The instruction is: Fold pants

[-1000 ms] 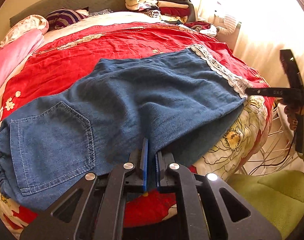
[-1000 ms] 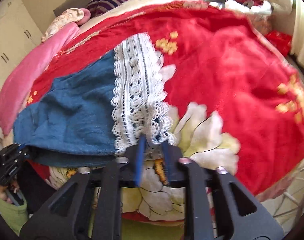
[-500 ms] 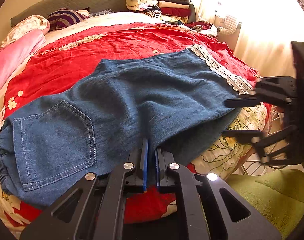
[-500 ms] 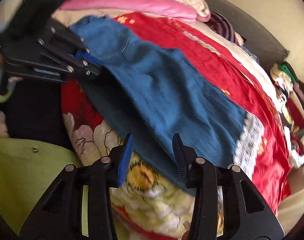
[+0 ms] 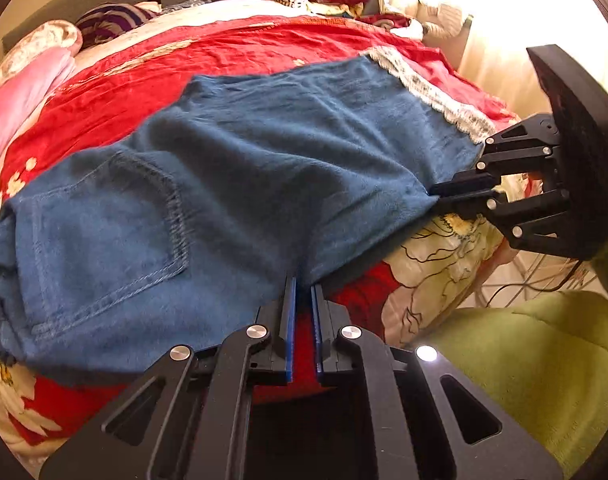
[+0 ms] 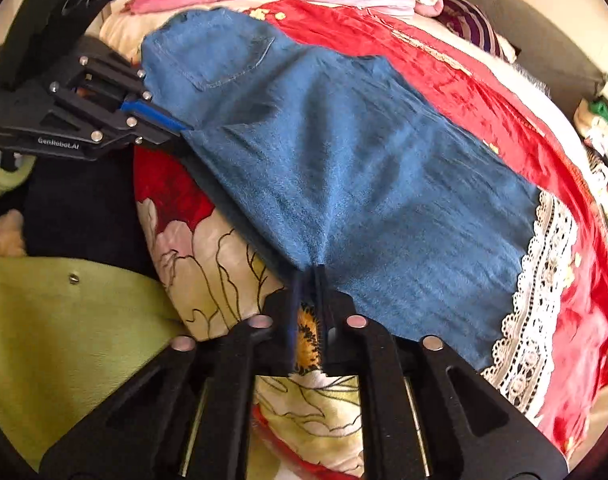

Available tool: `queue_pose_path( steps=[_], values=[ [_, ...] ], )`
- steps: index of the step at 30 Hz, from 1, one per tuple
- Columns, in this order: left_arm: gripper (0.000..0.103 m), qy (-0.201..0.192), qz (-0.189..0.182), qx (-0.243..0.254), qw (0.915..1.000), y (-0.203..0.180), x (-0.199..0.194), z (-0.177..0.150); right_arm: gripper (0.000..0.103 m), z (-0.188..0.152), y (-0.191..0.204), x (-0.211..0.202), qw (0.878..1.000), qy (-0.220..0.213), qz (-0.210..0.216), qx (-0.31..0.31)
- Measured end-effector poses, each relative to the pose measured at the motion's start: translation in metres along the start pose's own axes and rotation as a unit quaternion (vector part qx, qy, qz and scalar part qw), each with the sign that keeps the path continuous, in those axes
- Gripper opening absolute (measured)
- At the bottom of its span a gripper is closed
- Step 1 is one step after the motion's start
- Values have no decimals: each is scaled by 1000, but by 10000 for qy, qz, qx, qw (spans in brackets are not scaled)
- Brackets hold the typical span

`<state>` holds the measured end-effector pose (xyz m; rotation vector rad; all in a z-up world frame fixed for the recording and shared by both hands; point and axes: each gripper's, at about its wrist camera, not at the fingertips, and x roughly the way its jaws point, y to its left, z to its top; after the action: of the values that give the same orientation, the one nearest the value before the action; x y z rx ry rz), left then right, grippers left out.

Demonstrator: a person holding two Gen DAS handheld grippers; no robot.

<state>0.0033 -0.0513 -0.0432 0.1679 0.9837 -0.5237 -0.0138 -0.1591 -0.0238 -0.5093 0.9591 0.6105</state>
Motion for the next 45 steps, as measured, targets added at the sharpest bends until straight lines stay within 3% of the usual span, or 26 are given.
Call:
queue_pose_path(
  steps=[1, 4, 7, 10, 13, 16, 18, 20, 23, 26, 32, 34, 37, 39, 42, 45],
  values=[
    [12, -53, -20, -39, 10000, 3, -6, -1, 34, -1, -5, -8, 9999, -78, 93, 101],
    [31, -419, 108, -380, 9983, 24, -35, -5, 37, -7, -24, -30, 9980, -381, 28, 494],
    [51, -795, 472, -978, 9909, 57, -64, -9, 40, -17, -58, -45, 9898, -625, -172, 1268],
    [67, -1039, 1010, -1781, 9733, 95, -84, -20, 42, -28, -83, -51, 9792, -695, -377, 1868],
    [88, -1180, 1511, -2530, 9483, 129, -96, -33, 43, -36, -95, -50, 9737, -663, -493, 2123],
    [89, -1041, 1494, -2800, 9426, 145, -86, -34, 47, -40, -97, -45, 9729, -600, -547, 2164],
    [85, -963, 1335, -2836, 9447, 149, -75, -34, 49, -42, -98, -40, 9718, -526, -570, 2226],
    [42, -877, 1211, -2971, 9431, 152, -62, -36, 51, -43, -99, -34, 9706, -409, -543, 2307],
    [40, -1011, 1270, -3011, 9397, 156, -69, -40, 51, -46, -100, -25, 9712, -222, -567, 2302],
    [40, -1133, 1577, -2902, 9371, 160, -86, -42, 51, -50, -99, -23, 9715, -177, -565, 2297],
    [43, -956, 1546, -2964, 9376, 171, -71, -46, 57, -50, -93, -15, 9729, -84, -612, 2227],
    [46, -981, 1552, -3031, 9351, 173, -73, -48, 57, -50, -91, -15, 9745, -53, -648, 2146],
    [58, -1258, 1886, -2963, 9278, 166, -98, -44, 57, -48, -90, -21, 9757, -116, -657, 2086],
    [63, -1450, 2069, -2783, 9267, 156, -115, -38, 57, -46, -91, -32, 9739, -370, -587, 2162],
    [72, -1631, 1863, -2419, 9382, 134, -126, -21, 57, -36, -90, -40, 9729, -676, -545, 2142],
    [74, -1571, 1453, -2024, 9556, 111, -110, 4, 57, -23, -85, -35, 9754, -771, -419, 2022]
  ],
)
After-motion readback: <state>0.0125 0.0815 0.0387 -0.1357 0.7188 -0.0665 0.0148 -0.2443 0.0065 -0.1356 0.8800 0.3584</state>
